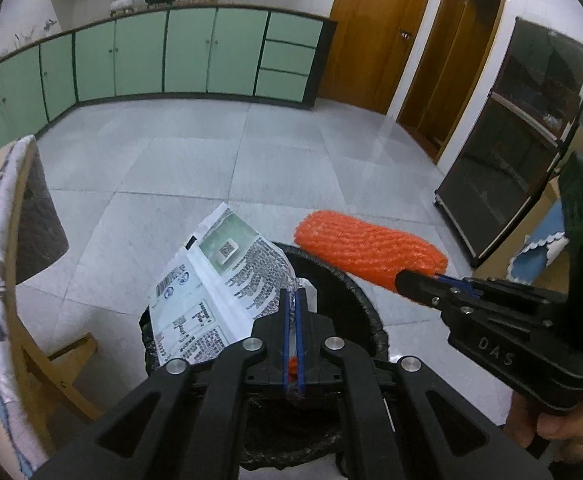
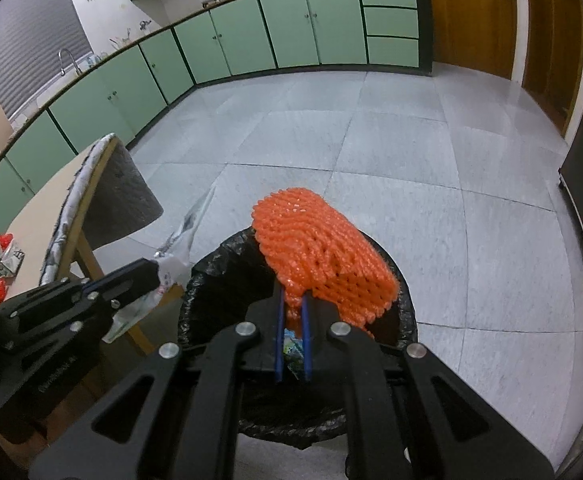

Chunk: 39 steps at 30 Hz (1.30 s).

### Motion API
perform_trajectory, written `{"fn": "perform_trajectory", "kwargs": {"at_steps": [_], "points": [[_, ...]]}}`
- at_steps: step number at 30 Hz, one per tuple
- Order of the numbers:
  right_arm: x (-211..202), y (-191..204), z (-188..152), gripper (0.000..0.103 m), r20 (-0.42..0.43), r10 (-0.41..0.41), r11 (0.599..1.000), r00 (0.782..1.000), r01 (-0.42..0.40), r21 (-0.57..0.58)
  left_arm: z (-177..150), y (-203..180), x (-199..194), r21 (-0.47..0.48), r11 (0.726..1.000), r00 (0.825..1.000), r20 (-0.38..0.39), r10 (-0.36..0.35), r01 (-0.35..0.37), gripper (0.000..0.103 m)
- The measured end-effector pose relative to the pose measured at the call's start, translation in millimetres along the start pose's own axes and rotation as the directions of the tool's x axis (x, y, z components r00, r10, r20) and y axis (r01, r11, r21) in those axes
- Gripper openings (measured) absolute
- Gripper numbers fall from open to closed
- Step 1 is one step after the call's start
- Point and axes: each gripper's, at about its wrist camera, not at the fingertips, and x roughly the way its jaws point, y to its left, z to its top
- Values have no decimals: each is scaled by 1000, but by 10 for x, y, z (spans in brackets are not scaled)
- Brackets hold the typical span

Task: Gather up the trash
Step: 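Carry the paper bag and orange mesh sleeve over the bin with both tools, then open both tools to drop the bag and sleeve into the bin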

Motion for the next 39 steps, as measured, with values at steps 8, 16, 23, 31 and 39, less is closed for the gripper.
{"fn": "perform_trajectory", "kwargs": {"at_steps": [8, 16, 23, 31, 39], "points": [[36, -51, -4, 23, -14, -6, 1000, 1000, 6, 24, -55, 38, 93, -33, 999, 1000, -27, 13, -14, 17], [-161, -110, 4, 30, 49, -7, 998, 999, 4, 63, -49, 43, -2, -41, 998, 999, -1, 49, -49, 31], [-452, -66, -16, 30, 102, -9, 999, 995, 4, 52, -58, 68, -253, -50, 996, 996, 39, 81, -79, 37], [-1008, 447, -114, 34, 163, 81, 996, 983, -74, -44, -227, 283, -1281, -71, 978, 958, 199, 207, -197, 49], [-1415, 1603, -206, 47, 175, 262, 945, 949, -216, -244, -705, 886, -2557, -228, 891, 849, 284, 446, -392, 60]]}}
